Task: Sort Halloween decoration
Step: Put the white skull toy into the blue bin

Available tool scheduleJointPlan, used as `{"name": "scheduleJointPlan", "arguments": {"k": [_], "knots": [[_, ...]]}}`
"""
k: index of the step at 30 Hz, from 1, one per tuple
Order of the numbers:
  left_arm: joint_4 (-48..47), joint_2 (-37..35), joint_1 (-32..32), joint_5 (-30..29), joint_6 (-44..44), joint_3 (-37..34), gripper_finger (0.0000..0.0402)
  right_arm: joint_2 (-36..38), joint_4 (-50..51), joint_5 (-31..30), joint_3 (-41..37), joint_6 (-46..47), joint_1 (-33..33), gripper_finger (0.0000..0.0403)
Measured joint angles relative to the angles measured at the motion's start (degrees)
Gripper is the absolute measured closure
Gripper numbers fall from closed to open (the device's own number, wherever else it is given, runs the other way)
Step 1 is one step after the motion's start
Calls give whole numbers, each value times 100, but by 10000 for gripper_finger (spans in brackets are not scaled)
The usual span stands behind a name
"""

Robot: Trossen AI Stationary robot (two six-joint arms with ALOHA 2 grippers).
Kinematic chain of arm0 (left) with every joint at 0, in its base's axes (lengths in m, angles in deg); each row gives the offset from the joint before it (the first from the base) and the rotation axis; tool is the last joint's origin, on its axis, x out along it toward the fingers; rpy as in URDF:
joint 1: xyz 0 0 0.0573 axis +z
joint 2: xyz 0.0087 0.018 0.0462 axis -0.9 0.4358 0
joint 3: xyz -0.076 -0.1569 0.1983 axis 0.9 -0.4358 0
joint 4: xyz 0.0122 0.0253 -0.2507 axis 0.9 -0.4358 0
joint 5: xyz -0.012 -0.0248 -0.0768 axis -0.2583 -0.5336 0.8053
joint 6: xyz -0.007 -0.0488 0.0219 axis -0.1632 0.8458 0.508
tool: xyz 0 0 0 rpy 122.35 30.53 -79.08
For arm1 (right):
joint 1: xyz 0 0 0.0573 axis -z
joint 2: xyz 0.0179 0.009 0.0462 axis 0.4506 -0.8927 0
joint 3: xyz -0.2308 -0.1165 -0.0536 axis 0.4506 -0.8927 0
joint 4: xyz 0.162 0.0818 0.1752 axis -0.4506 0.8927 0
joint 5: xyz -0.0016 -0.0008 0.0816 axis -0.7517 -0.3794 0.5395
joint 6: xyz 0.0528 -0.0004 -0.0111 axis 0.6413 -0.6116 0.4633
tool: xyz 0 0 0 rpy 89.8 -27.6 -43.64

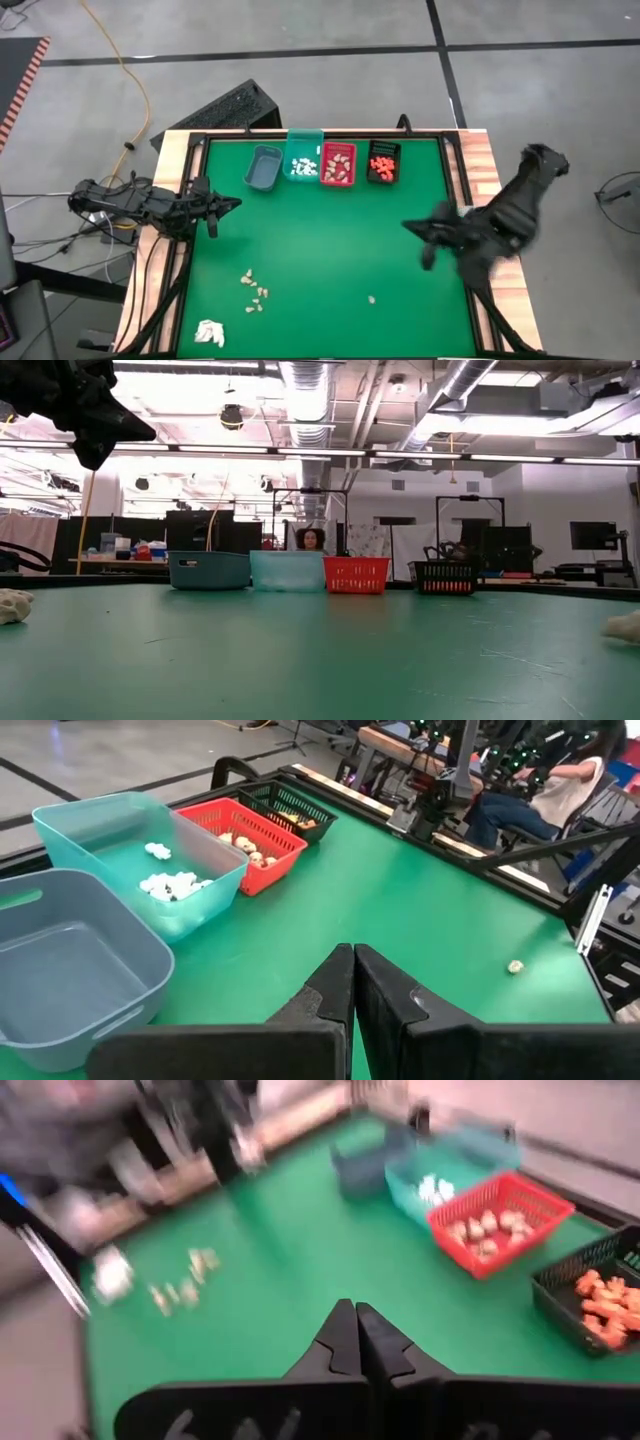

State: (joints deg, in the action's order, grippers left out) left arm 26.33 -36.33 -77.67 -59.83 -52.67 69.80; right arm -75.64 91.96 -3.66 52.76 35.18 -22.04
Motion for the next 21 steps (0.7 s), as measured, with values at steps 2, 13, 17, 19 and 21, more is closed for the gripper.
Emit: {"name": "scheduleJointPlan", "arguments": {"k": [2,13,17,19,21], "knots": [[1,0,-1,41,-1,0,401,-44,-147,-727,-302,771,-489,403],[-11,0,-1,176,13,0,402,-1728,-1926,-695,-1083,2075,-337,403],[-6,1,-1,208,15,0,402,-2341,-2574,-460,-1092,1947,-161,403],[2,1,-1,210,28,0,401,-2522,-2934,-207,-1082,1501,-45,398],[17,1,-1,207,105,0,401,-2710,-3255,161,-1075,930,75,383]]}}
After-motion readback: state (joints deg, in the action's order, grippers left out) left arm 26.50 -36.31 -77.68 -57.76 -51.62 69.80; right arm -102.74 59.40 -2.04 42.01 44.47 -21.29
